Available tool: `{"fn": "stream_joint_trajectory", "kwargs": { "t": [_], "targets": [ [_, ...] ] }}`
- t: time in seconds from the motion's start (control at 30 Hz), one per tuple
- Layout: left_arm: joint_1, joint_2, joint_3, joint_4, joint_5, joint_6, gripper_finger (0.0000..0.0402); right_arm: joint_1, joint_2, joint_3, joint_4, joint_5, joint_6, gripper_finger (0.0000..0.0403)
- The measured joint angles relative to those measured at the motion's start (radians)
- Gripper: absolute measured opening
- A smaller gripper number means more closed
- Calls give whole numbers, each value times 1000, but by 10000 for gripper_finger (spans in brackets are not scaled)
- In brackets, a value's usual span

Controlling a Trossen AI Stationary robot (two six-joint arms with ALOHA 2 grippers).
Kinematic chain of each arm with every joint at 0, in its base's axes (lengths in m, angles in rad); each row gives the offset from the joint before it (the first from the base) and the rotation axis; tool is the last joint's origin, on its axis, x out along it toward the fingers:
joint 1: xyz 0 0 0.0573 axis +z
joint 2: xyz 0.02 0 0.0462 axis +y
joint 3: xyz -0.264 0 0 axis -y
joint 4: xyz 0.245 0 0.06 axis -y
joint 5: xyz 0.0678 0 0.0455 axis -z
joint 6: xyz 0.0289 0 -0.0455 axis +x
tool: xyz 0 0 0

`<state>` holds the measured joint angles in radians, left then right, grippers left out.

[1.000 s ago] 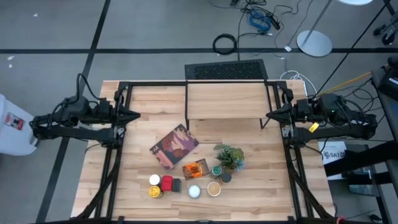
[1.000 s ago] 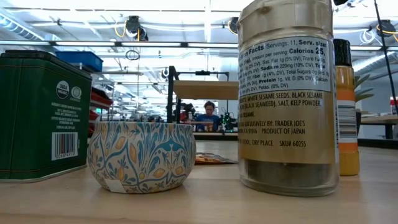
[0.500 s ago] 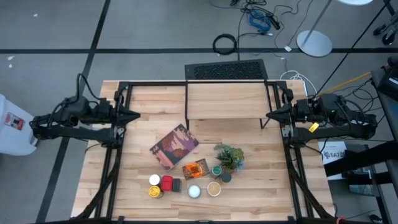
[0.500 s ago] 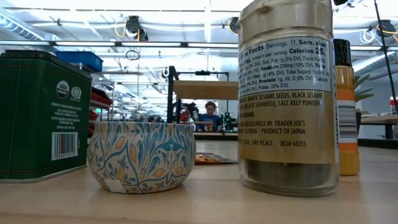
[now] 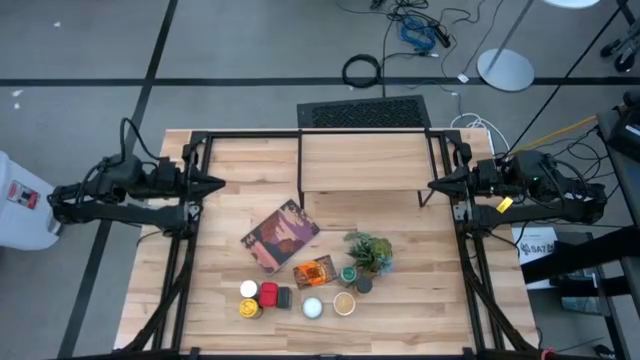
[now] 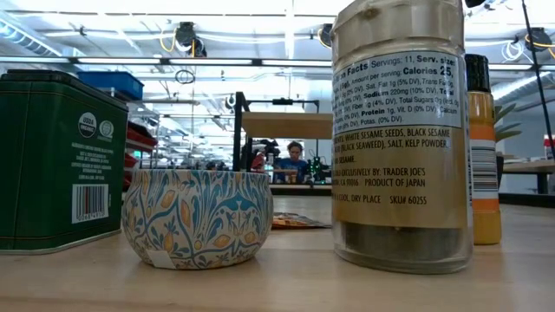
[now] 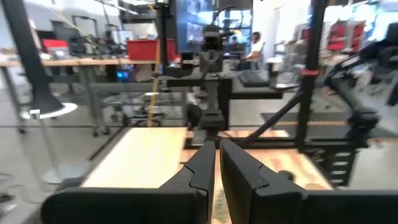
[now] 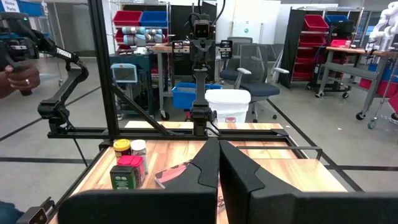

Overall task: Shelf spices
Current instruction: Put the orange seasoning bottle on the shelf

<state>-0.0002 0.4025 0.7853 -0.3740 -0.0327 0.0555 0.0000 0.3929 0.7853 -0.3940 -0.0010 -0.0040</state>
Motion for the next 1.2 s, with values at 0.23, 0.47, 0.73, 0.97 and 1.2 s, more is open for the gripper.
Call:
{"fn": "stream_joint_trajectory", "kwargs": {
  "t": [0.23,0.47,0.73,0.97,1.2],
  "targets": [
    [0,122,0,6,-74,44,34,0,0,0,0,0,0,0],
    [-4,370,-1,18,-113,84,41,0,0,0,0,0,0,0],
    [-26,601,-2,253,-119,111,168,0,0,0,0,0,0,0],
    [-29,773,-2,796,-34,116,233,0,0,0,0,0,0,0],
    [-29,914,0,1385,30,118,235,0,0,0,0,0,0,0]
  ]
}}
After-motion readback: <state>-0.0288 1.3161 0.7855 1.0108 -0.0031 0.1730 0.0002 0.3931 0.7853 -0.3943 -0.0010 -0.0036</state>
